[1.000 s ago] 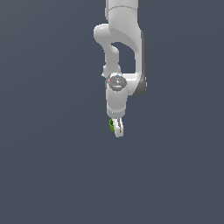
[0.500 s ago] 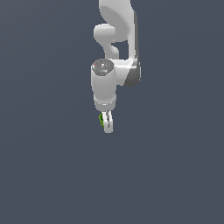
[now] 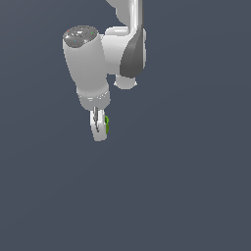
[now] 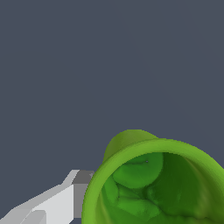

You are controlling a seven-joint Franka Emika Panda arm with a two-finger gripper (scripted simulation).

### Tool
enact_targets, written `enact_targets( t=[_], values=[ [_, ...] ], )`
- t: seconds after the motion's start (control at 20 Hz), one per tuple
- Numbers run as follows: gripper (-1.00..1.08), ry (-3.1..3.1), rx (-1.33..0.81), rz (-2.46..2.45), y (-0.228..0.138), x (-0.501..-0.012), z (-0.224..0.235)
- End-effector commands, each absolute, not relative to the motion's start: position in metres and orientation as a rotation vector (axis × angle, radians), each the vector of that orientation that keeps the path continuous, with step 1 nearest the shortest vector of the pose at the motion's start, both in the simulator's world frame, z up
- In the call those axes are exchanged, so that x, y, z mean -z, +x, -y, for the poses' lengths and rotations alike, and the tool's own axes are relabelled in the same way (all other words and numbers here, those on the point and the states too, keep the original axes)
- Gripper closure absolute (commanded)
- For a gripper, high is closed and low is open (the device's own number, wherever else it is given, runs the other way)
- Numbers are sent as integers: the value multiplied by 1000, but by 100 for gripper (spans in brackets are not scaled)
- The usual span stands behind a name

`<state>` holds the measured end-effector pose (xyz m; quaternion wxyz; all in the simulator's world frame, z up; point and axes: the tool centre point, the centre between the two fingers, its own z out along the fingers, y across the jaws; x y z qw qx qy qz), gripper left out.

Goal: Pick up the object and move it to a goal position.

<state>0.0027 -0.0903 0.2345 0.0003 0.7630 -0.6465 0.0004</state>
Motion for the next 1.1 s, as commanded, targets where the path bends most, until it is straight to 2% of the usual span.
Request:
enact_targets(
  t=[0.0,0.5,1.05],
  values=[
    [108,2397,-2,2030,9,-259,106],
    [108,2398,-1,2028,30,-335,153],
    [108,2400,-1,2026,49,-392,189]
  ],
)
